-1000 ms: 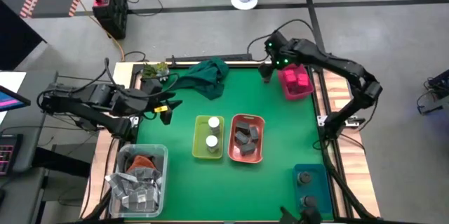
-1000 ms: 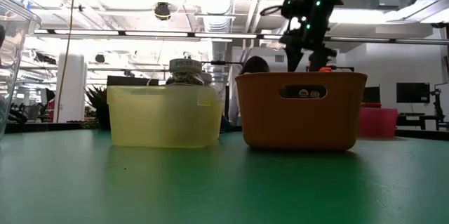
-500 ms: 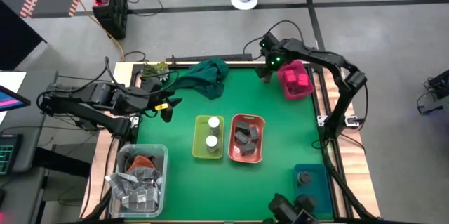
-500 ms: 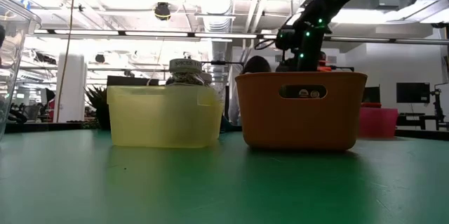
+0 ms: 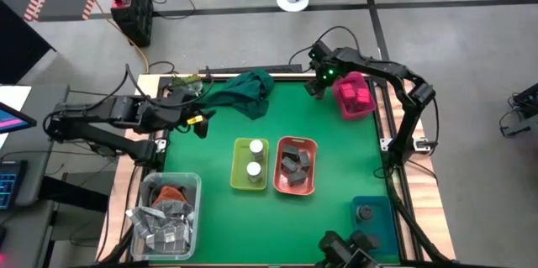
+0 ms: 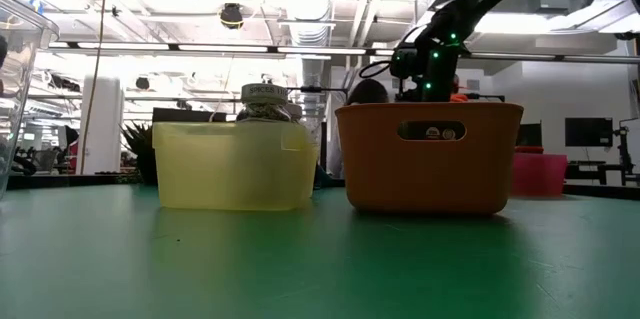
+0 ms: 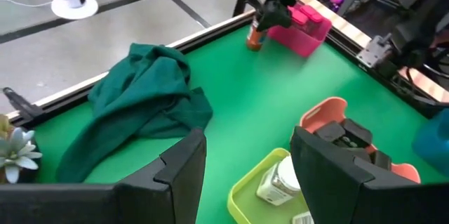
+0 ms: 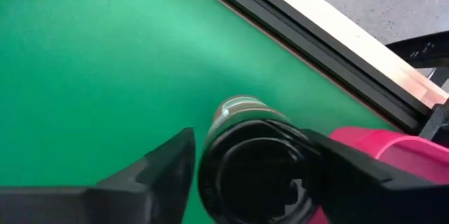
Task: Sort spices by type
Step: Put the black seasoning bottle into the blue bin, then return to Home Position
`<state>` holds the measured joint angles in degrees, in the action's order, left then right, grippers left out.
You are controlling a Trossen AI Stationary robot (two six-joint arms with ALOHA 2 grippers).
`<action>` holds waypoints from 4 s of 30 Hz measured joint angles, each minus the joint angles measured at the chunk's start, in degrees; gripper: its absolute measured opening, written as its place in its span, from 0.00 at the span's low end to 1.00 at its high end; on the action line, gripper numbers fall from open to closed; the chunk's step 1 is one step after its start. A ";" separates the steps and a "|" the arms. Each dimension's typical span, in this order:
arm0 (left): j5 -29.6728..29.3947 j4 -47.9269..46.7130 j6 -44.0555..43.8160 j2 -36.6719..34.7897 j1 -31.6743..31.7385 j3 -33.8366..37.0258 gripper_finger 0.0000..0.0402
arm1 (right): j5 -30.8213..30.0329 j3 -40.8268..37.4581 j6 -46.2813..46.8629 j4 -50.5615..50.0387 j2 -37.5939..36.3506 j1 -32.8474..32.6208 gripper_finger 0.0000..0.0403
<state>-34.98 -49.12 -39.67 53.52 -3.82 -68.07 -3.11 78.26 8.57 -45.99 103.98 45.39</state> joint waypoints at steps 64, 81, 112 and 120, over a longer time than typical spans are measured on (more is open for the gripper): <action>51.22 28.88 14.16 18.71 23.80 0.04 0.49 | 8.08 -10.03 90.45 -38.60 -27.76 -93.88 0.60; 41.13 29.17 16.29 17.16 17.05 0.02 0.49 | 6.47 -25.31 106.03 -19.29 -27.80 -99.45 0.61; 40.97 33.28 18.53 12.95 14.24 0.02 0.49 | -18.32 -2.87 90.73 -36.95 -27.96 -87.94 0.82; 35.85 30.26 24.51 7.02 7.41 0.62 0.49 | -26.12 -6.11 56.47 -5.10 -27.91 -70.31 0.82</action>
<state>0.88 -18.87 -15.16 60.54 3.59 -67.46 -29.23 72.15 65.04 -51.09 76.07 -24.93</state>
